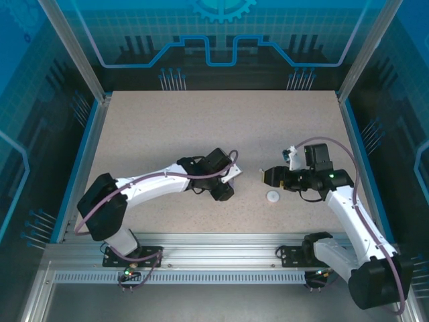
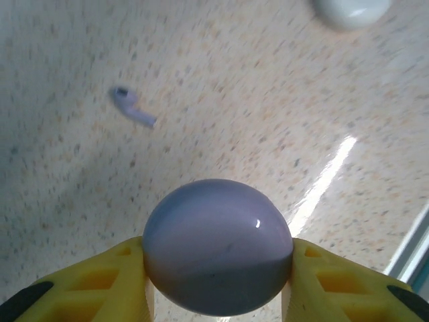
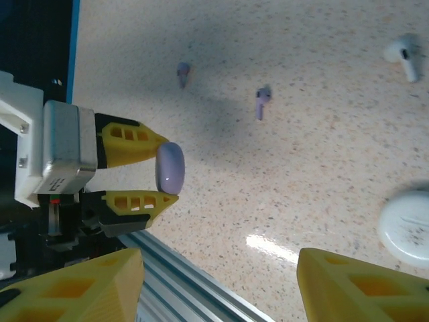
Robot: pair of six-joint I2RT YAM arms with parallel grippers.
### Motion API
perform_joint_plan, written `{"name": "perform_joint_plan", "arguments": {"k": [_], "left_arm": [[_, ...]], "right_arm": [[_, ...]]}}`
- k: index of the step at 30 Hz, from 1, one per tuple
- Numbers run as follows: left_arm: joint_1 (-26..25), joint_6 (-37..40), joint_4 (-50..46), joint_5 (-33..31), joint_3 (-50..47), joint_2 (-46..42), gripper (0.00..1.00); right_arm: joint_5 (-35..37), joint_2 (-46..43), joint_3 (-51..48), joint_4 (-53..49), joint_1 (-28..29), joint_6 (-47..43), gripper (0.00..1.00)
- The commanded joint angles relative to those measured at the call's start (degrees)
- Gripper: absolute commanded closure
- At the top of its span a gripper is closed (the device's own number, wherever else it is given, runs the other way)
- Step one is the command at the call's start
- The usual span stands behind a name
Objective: Insert wireless bluetooth earbuds into charging case
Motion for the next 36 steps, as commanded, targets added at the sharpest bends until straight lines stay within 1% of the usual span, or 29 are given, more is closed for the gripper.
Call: {"name": "perform_joint_plan", "arguments": {"k": [1, 4, 5, 6, 11, 15, 19, 23, 30, 36], "left_arm": [[0.14, 5.33, 6.11, 4.93, -0.8, -3.56, 0.58], [0.11, 8.98, 8.97, 6.29, -2.58, -6.51, 0.59], [-0.09, 10.32, 10.19, 6.42, -3.48, -7.63, 0.59], [-0.14, 11.53, 10.85, 6.37, -4.04, -8.52, 0.59], [-0.77, 18.28, 10.44, 4.25, -4.3, -11.12, 0.59], [-1.04, 21.59, 9.54, 3.61, -4.16, -11.77, 0.59], [-1.11, 22.34, 10.28, 4.03, -4.21, -12.07, 0.59], [-1.35, 22.37, 11.37, 4.09, -4.29, -12.33, 0.59], [-2.36, 22.81, 11.29, 2.96, -4.46, -12.55, 0.59], [-2.62, 23.37, 11.2, 1.95, -4.12, -12.35, 0.59]], "right_arm": [[-5.11, 1.1, 2.89, -0.22, 1.07, -2.85, 0.38], [-7.21, 3.79, 4.49, -0.17, 1.93, -2.5, 0.39], [-7.33, 5.01, 5.01, -0.65, 3.05, -2.4, 0.4], [-7.03, 6.01, 7.53, -1.31, 4.13, -2.63, 0.4], [-7.13, 10.97, 11.36, -2.14, 9.47, -1.85, 0.43], [-6.89, 14.41, 13.87, -2.21, 12.91, -2.13, 0.44], [-5.73, 16.94, 15.04, -2.48, 14.15, -2.98, 0.45], [-5.29, 18.52, 15.05, -1.63, 14.16, -2.7, 0.45], [-8.92, 22.22, 16.55, -3.45, 14.76, -3.5, 0.48], [-11.97, 24.62, 17.5, -5.38, 14.95, -4.43, 0.53]]}}
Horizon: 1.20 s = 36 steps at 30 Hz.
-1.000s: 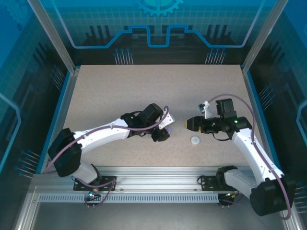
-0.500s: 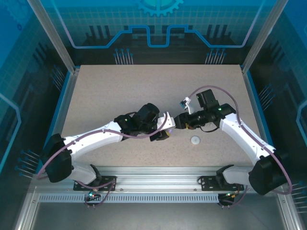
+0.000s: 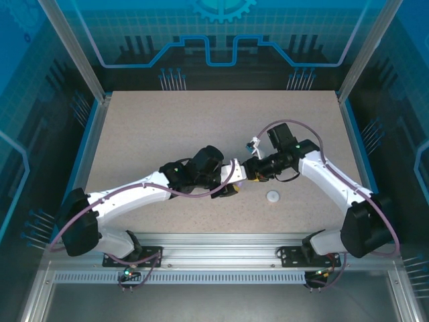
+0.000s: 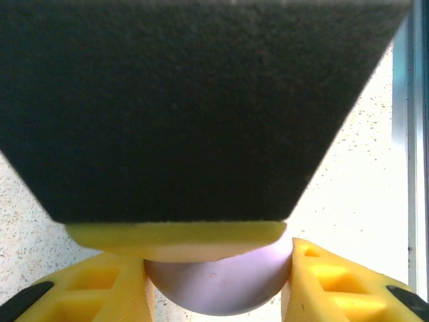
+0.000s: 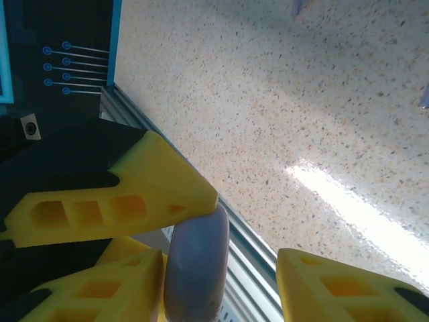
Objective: Insert wireless bluetooth earbuds into charging case
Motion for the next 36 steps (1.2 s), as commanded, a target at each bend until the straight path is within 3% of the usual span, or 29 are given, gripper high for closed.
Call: {"name": "perform_joint_plan", "arguments": {"k": [1, 9, 20, 24, 26, 27, 31, 36], "left_arm": [[-0.43, 1.65, 1.05, -1.02, -0.43, -1.31, 0.59], [-0.43, 2.41, 0.9, -1.61, -0.1, -1.21, 0.59], [-0.48, 1.48, 0.96, -1.3, -0.04, -1.23, 0.57], [-0.33, 0.37, 0.7, -1.49, 0.29, -1.13, 0.42], [0.35, -1.54, -0.22, -0.41, 0.93, -0.73, 0.18], [0.94, -2.59, -0.72, 0.89, 1.29, -0.53, 0.12], [3.81, -6.84, -0.85, 6.33, 1.41, -0.87, 0.1], [6.9, -10.03, -0.38, 13.76, 0.85, -2.8, 0.16]], "right_arm": [[-3.84, 1.21, 1.71, -2.85, 0.73, -1.44, 0.56], [-7.54, 2.47, 2.02, -2.96, 1.17, -1.89, 0.71], [-6.97, 1.38, 2.42, -2.48, 1.42, -2.61, 0.8], [-4.94, 0.11, 2.36, -2.2, 1.36, -3.29, 0.82], [-3.88, -0.66, 2.12, -1.58, 1.24, -3.31, 0.82], [-3.27, -1.29, 1.81, -0.74, 1.21, -3.26, 0.83], [0.12, -4.5, -0.19, 3.28, 0.86, -3.11, 0.83], [3.95, -10.03, -3.27, 8.35, -1.51, -6.16, 0.83]]}}
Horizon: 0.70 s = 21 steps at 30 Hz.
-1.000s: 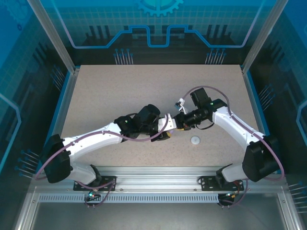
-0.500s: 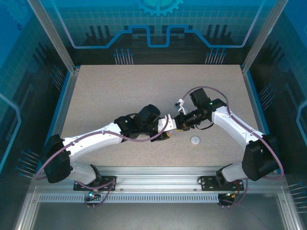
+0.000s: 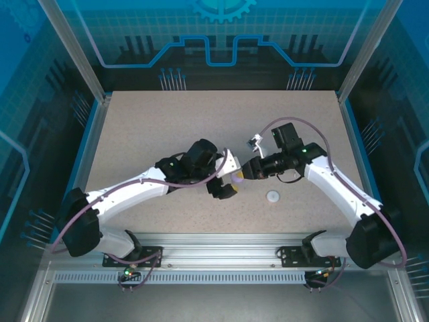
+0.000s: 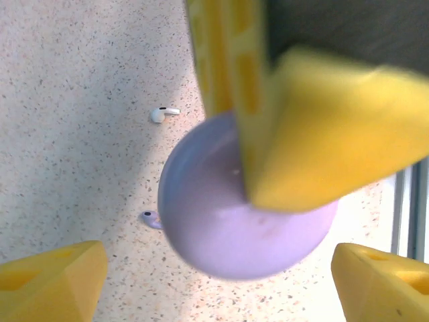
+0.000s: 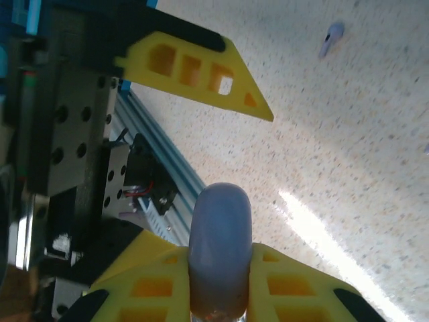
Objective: Insert wireless bluetooth earbuds into charging case
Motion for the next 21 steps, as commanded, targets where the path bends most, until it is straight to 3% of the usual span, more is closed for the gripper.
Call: {"name": "perform_joint_plan", "arguments": {"k": [1, 5, 11, 21], "left_arm": [[1.85, -4.0, 0.58, 8.61, 0.32, -3.31, 0.17], [4.42, -6.62, 4.11, 15.09, -2.12, -5.86, 0.16], [6.56, -8.94, 6.87, 23.15, -3.15, -6.46, 0.16], [6.59, -4.79, 9.53, 30.9, -2.85, -5.93, 0.25]], "right_arm": [[2.76, -4.61, -2.65, 5.64, -2.32, -3.24, 0.83], [2.96, -9.49, -4.98, 9.55, -5.26, -7.25, 0.84], [-2.3, -14.42, -6.16, 10.1, -5.91, -23.05, 0.84], [-13.68, -14.19, -3.37, 2.18, -5.95, -42.38, 0.84]]}}
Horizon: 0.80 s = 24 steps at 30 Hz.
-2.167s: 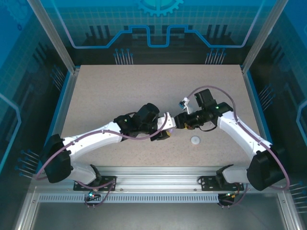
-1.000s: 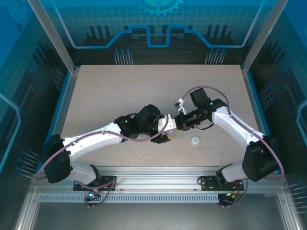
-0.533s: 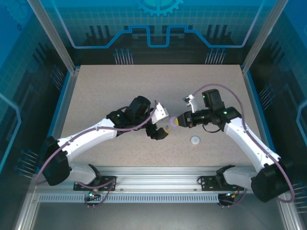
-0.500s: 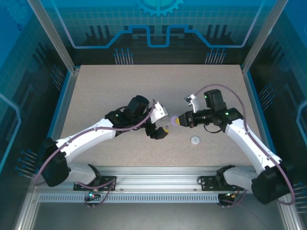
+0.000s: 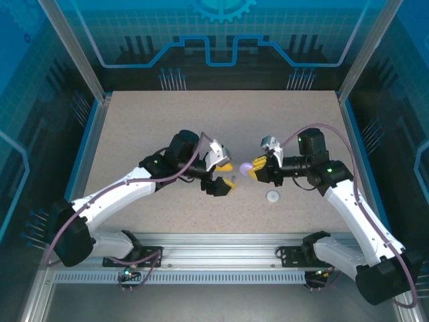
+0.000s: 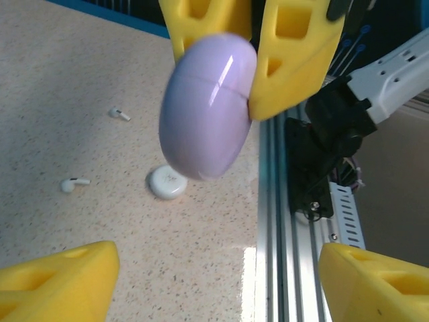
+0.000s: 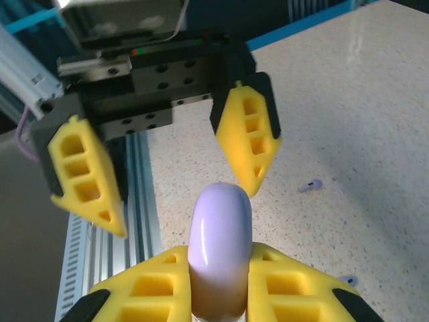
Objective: Insert wireless bluetooth earbuds into charging case
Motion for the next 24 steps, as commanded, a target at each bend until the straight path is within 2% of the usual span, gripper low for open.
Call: {"name": "perform_joint_plan", "arguments": {"k": [1, 8, 13, 17, 24], "left_arm": [[0.27, 2.87, 2.83, 5.2, -0.3, -0.51, 0.27], [0.33, 7.79, -0.21, 5.05, 0.59, -0.13, 0.29], [0.12, 9.62, -0.69, 4.07, 0.5, -0.58, 0.29], [0.04, 10.26, -1.13, 4.41, 0.49, -0.44, 0.39], [-0.35, 10.69, -1.3, 5.69, 1.09, 0.29, 0.46]], "right_arm": [[-6.53, 1.11, 2.34, -4.62, -0.37, -9.09, 0.84], [-4.62, 4.41, 6.37, -12.34, 2.91, -14.85, 0.84], [-2.81, 5.09, 7.52, -13.01, 5.35, -16.06, 0.84], [-2.24, 6.21, 8.65, -14.15, 6.51, -16.73, 0.84], [-0.01, 8.09, 9.83, -14.46, 8.65, -17.1, 0.84]]}}
